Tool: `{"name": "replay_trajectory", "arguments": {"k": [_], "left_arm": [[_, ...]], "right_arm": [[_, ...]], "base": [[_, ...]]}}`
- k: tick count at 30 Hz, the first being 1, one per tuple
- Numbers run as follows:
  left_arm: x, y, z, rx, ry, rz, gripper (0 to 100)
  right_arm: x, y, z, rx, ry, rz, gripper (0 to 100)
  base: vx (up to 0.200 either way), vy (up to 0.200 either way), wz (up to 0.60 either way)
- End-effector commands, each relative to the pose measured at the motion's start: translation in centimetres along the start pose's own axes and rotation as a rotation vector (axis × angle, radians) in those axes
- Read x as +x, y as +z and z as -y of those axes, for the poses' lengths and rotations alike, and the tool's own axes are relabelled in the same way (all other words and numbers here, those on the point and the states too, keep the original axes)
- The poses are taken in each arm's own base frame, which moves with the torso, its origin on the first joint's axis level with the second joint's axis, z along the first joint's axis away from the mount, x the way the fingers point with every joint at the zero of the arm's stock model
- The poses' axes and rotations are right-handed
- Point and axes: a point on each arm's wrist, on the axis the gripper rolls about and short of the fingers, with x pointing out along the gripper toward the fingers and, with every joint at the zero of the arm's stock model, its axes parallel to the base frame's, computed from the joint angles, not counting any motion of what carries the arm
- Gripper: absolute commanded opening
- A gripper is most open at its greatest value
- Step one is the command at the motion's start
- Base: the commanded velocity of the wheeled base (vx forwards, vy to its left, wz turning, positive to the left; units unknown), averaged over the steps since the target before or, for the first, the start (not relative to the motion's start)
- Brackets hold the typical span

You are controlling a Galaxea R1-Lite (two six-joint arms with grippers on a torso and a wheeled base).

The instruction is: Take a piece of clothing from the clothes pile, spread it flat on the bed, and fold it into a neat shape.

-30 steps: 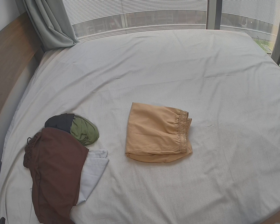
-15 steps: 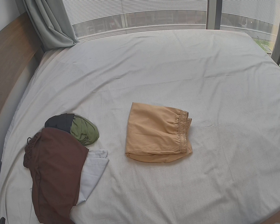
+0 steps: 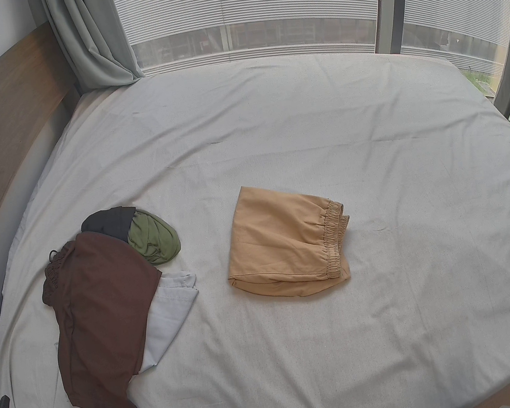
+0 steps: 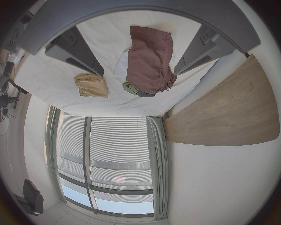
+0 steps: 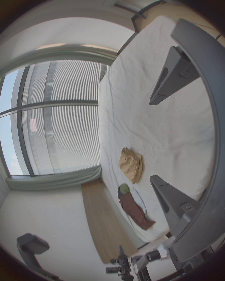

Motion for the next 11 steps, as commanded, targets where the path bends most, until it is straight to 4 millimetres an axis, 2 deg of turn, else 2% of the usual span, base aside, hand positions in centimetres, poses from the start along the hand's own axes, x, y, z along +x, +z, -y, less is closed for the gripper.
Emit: {"name": "replay_trajectory", "arguments": {"k": [1, 4, 11], "left_arm": [[0.02, -0.52, 0.0, 0.001, -0.001, -0.002, 100], [0.01, -0.52, 0.0, 0.001, 0.0, -0.002, 100], [0.01, -0.52, 0.0, 0.001, 0.0, -0.002, 100]], "right_arm": [[0.36, 0.12, -0.29, 0.004, -0.174, -0.038, 100], [-0.43, -0.2, -0.46, -0.01, -0.175, 0.081, 100], [-0.35, -0.22, -0.43, -0.001, -0.183, 0.097, 100]], "base": [[0.0, 0.0, 0.0], [0.0, 0.0, 0.0], [0.0, 0.0, 0.0]]}}
